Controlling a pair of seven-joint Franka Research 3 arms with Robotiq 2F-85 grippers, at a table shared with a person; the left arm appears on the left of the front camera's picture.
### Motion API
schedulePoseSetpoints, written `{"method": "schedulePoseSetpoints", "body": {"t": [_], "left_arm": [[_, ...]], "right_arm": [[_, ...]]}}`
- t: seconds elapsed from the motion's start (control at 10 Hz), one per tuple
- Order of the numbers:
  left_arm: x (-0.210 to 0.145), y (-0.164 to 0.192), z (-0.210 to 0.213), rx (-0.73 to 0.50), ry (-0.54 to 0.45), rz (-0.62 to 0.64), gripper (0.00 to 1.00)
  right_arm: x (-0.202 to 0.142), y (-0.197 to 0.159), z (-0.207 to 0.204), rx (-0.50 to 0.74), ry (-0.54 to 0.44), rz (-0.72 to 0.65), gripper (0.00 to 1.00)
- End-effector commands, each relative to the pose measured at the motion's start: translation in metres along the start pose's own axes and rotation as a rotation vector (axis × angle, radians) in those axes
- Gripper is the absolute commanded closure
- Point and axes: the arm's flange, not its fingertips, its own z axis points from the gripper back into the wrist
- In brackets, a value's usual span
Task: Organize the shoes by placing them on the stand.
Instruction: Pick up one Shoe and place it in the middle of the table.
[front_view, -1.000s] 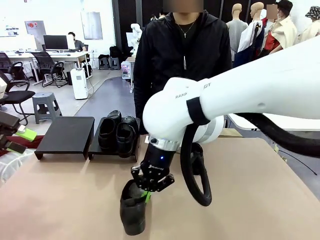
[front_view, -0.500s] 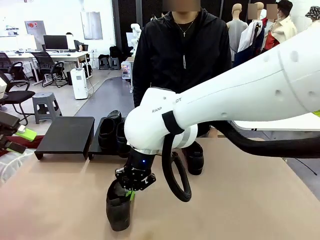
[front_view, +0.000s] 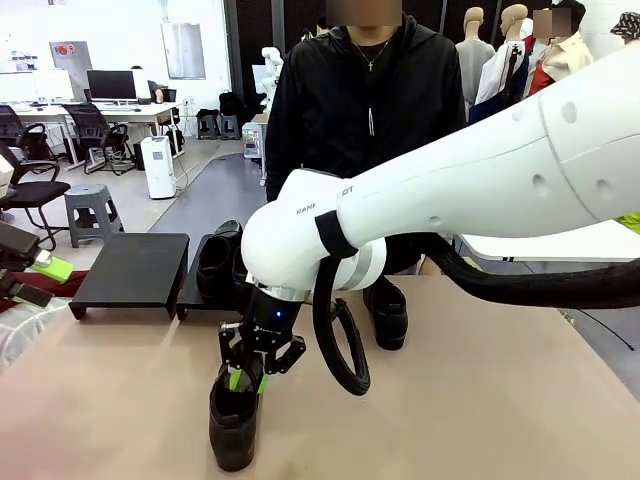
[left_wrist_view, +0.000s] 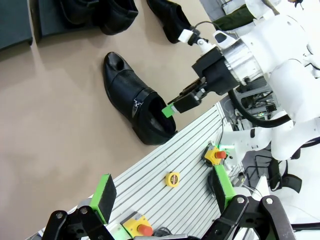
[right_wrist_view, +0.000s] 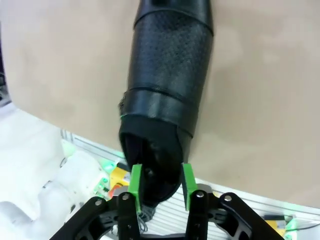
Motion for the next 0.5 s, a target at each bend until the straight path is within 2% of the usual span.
{"method": "schedulePoseSetpoints", "body": {"t": [0.0, 0.1, 0.3, 0.4], "left_arm": [[0.0, -0.001, 0.0, -0.02, -0.01, -0.01, 0.0], [0.0, -0.001, 0.0, -0.02, -0.01, -0.01, 0.0], [0.0, -0.001, 0.0, -0.02, -0.01, -0.01, 0.0], [0.0, -0.001, 0.0, -0.02, -0.01, -0.01, 0.0]], "right_arm": [[-0.042, -0.03, 0.037, 0.034, -0.059, 0.018, 0.0], [-0.066, -0.058, 0.067, 0.008, -0.094, 0.025, 0.0], [-0.117, -0.129, 0.129, -0.055, -0.092, 0.192, 0.0], [-0.139, -0.161, 0.159, -0.07, -0.127, 0.258, 0.0]]}}
